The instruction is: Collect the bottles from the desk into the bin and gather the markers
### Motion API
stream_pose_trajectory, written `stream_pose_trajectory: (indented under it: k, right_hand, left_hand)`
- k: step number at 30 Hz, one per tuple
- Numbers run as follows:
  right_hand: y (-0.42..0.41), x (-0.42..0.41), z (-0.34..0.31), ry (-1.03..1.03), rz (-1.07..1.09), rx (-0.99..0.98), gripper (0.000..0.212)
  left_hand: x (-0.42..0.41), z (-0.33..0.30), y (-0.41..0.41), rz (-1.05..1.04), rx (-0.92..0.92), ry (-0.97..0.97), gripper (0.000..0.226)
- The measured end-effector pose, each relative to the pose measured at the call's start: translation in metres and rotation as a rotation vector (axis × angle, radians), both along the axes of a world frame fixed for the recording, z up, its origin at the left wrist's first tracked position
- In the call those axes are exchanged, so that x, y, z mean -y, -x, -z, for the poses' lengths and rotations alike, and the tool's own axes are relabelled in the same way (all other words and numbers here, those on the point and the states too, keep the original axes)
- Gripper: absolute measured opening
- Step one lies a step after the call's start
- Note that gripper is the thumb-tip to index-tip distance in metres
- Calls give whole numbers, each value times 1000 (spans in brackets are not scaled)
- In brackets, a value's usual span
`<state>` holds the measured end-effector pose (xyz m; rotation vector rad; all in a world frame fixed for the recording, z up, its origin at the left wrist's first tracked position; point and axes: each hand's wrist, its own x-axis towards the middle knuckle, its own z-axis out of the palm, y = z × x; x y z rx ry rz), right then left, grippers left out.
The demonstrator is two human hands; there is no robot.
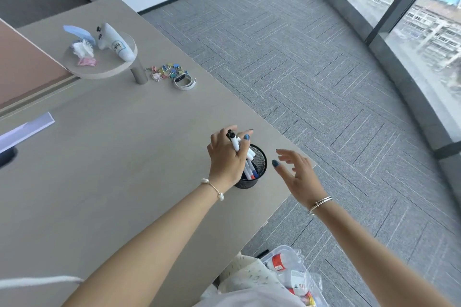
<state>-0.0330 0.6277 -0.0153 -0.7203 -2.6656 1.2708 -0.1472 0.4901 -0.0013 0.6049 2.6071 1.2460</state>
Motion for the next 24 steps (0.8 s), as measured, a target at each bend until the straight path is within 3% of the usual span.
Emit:
stream_pose_trajectory:
  k: [3, 8, 12, 18, 24]
  right_hand:
    - [-5, -3, -2, -1, 7, 7, 35]
    - [-9, -9, -5, -14, 5, 21, 40]
    - [-9, -10, -6, -4, -10, 40, 47]
    - [-6, -8, -11, -15, -49, 59, 49]
    - [-1, -5, -17, 59, -22, 10, 53]
  left_hand:
    - [-1, 12, -4, 19, -69, 81, 63]
    - [-3, 18, 0, -59, -84, 133, 50]
    - [-5, 15, -1, 18, -185, 141, 58]
    - [5, 28, 3, 125, -112, 421, 55]
    - [14, 26, 5, 116, -166, 421, 54]
